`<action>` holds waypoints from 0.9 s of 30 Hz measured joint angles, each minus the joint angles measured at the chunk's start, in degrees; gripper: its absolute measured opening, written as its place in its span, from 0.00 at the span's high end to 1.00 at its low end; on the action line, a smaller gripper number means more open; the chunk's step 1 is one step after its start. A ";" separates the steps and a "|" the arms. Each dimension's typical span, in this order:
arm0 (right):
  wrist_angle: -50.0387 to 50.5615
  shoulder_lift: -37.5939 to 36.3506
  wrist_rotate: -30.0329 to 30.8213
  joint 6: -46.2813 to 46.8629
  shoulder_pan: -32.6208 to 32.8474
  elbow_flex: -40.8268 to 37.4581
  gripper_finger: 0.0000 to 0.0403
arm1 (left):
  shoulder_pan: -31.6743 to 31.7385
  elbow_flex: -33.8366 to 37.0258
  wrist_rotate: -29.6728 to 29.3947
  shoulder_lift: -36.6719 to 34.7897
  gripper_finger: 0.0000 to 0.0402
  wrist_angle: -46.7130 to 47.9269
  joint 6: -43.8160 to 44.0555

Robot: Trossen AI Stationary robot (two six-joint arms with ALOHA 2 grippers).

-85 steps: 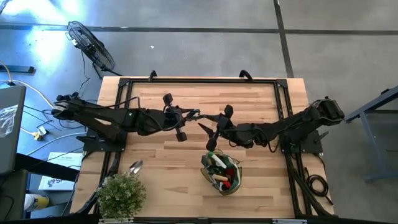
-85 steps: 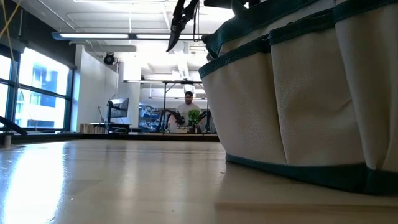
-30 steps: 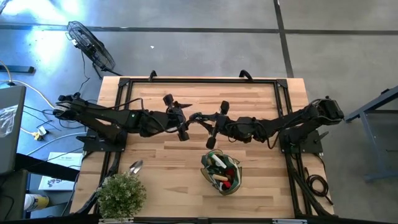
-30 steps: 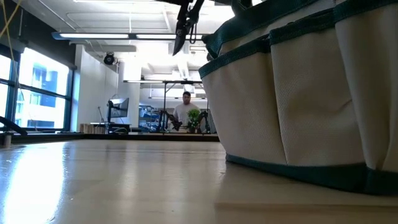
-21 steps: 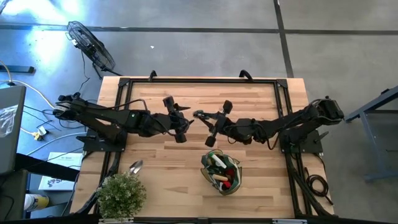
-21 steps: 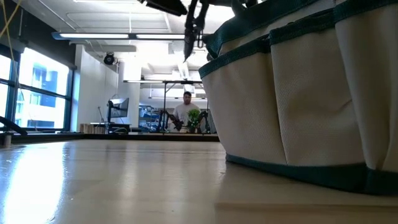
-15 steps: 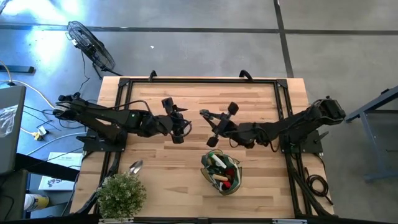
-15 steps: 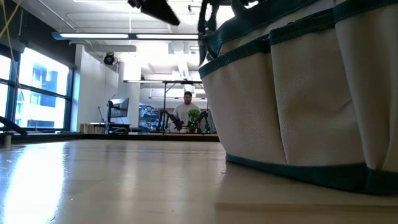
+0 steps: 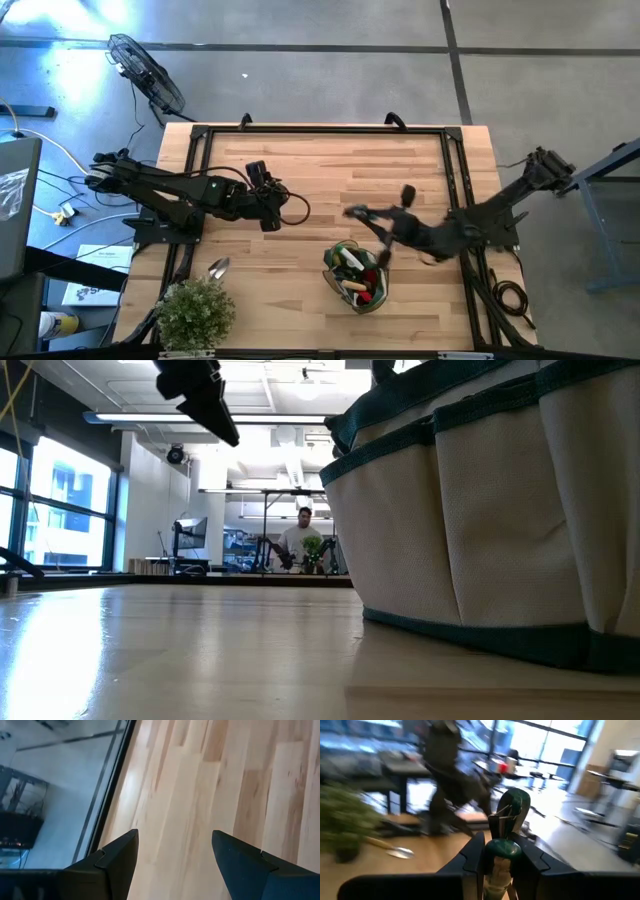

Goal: Pick & Place Garden tools in Gardening bag
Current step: Put the green shear scissors into the green gardening bag

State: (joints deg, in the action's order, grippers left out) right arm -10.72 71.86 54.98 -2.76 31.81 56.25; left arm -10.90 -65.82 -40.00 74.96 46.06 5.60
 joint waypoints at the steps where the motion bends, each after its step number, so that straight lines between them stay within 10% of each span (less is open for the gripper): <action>1: -0.03 -1.04 -0.07 0.15 1.58 0.00 0.86 | 0.00 0.00 0.17 0.00 0.39 0.70 0.59; 15: 7.58 -3.94 1.41 19.84 16.22 0.02 0.86 | 0.00 0.02 8.41 0.00 0.39 2.10 2.50; 27: 4.42 2.47 -6.40 20.05 10.27 0.02 0.86 | 0.02 0.02 6.09 0.00 0.39 -3.58 -0.89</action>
State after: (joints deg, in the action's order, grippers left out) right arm -6.29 74.33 48.58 17.29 42.08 56.27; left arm -10.87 -65.80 -33.91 74.96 42.48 4.71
